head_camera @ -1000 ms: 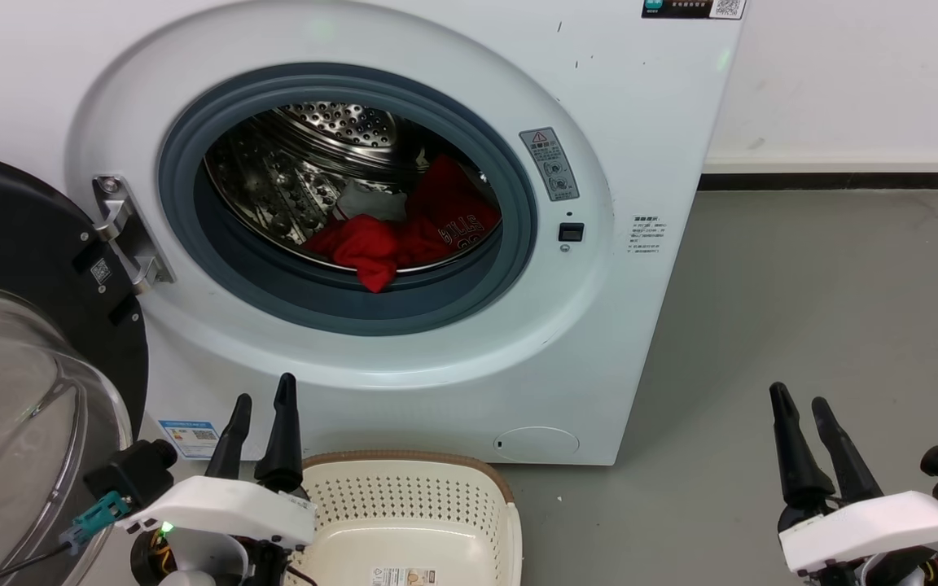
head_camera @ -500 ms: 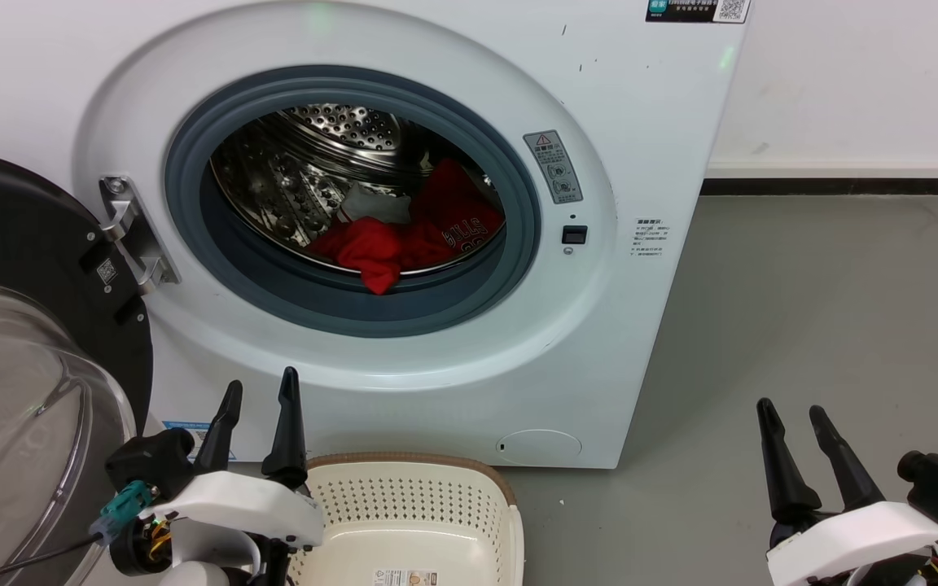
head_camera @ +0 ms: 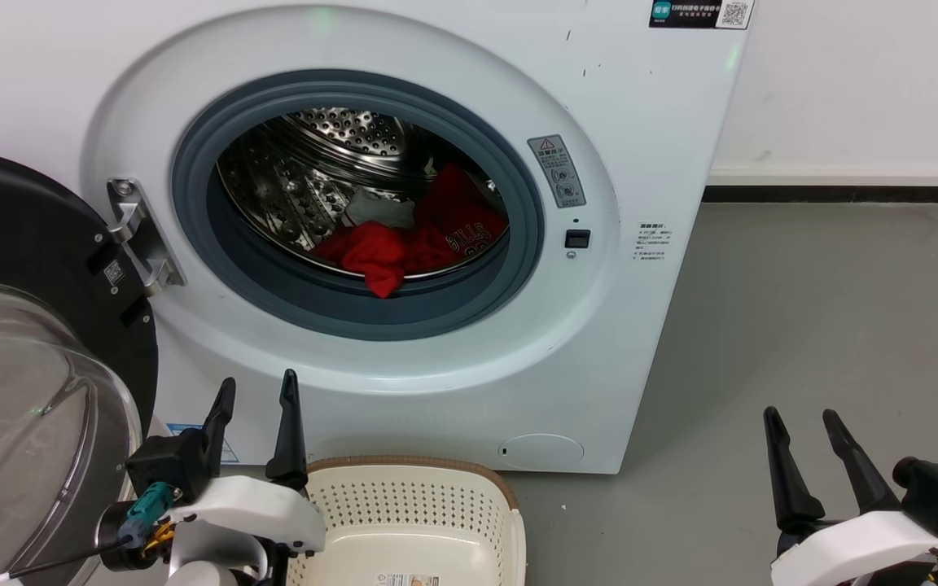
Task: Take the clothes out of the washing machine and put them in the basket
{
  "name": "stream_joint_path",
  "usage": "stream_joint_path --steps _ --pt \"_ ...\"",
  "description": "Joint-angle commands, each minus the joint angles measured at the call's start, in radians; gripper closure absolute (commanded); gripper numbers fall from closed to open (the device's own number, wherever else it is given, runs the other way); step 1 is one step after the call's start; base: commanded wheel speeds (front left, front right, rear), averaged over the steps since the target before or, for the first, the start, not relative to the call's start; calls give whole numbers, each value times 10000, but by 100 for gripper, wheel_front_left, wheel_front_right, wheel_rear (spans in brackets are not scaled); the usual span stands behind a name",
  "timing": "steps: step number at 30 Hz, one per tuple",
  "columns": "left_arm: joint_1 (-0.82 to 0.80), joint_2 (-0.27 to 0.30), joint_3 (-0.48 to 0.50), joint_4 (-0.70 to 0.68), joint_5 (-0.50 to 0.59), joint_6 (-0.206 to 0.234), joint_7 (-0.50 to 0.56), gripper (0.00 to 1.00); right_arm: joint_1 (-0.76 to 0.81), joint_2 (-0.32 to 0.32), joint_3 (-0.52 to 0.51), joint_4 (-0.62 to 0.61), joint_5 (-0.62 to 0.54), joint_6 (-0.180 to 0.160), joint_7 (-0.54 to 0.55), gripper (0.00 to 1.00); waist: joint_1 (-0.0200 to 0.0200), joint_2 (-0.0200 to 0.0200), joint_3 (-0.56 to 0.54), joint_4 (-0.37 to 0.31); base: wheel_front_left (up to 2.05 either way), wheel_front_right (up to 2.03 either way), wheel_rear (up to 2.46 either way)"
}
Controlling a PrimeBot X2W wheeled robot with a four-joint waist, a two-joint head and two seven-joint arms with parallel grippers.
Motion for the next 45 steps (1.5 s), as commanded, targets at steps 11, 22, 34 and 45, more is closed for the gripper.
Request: stream_joint_path --steps 11,22,34,45 --pt "-235 69 -87 148 890 212 -314 0 156 -11 -30 -284 -1024 -1 -174 0 0 0 -51 24 0 0 0" --pt "-216 -15 -62 394 1582 322 -527 0 264 -11 -46 -340 -1772 -1 -287 0 0 0 -80 49 0 0 0" --pt "-278 -115 84 678 2322 404 -750 0 231 -9 -170 -272 -2355 -1 -397 0 0 0 -35 87 0 0 0" --pt "-280 -151 209 868 2869 437 -902 0 258 -8 -155 -175 -2626 -3 -497 0 0 0 -9 26 0 0 0"
